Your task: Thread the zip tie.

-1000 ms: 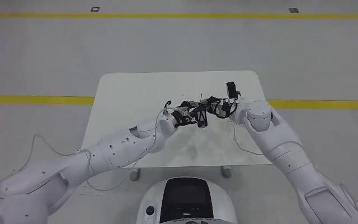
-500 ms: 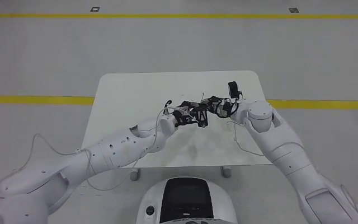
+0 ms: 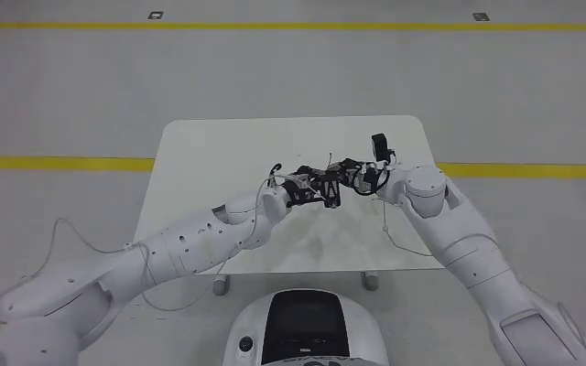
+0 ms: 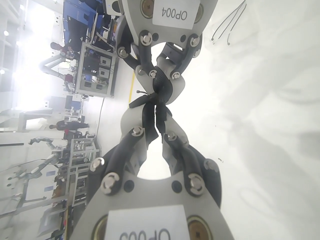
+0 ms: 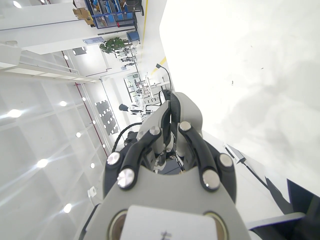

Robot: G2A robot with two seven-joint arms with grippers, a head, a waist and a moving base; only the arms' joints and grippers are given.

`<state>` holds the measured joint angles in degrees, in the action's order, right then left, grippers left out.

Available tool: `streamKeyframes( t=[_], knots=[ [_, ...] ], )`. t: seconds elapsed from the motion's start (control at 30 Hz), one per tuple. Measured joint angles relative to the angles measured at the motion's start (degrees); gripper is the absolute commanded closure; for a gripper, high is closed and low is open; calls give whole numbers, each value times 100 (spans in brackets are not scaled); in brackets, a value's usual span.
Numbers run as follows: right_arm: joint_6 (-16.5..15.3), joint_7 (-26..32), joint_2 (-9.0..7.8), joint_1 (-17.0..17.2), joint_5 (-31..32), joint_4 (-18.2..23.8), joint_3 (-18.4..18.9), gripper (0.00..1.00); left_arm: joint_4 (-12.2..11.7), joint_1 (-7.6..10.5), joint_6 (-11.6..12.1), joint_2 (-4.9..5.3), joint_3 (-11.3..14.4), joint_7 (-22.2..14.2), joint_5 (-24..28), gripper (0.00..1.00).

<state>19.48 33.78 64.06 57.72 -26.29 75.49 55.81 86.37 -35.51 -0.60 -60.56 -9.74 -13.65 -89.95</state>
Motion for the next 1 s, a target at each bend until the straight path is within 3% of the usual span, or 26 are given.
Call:
streamKeyframes(
  t=[0.13, 0.47, 0.57, 0.6, 0.67, 0.7, 0.73, 0.77, 1.0],
  knots=[
    [0, -2, 1, 9, 7, 11, 17, 100, 15, 4, 31, 0, 0, -11, 0, 100],
    [0, 4, 7, -4, 18, -11, 40, 100, 27, -1, 114, 0, 0, 8, 0, 100],
    [0, 14, 13, -26, -4, -47, 38, 89, 20, -12, 99, 2, 0, 50, 0, 100],
    [0, 16, 15, -34, -10, -59, 36, 72, 18, -15, 95, 3, 0, 61, 0, 100],
    [0, 20, 18, -45, -16, -77, 31, 64, 14, -18, 92, 6, 0, 70, 0, 100],
    [0, 24, 20, -52, -17, -89, 26, 54, 12, -19, 90, 8, 0, 74, 0, 100],
    [0, 28, 22, -59, -16, -99, 21, 19, 11, -19, 88, 9, 0, 77, 0, 100],
    [0, 34, 23, -65, -14, -111, 18, 0, 10, -19, 82, 12, 0, 81, 0, 100],
    [0, 63, 12, -96, 69, -224, 6, 0, -52, -73, -105, 59, 0, 224, 0, 100]
  ],
)
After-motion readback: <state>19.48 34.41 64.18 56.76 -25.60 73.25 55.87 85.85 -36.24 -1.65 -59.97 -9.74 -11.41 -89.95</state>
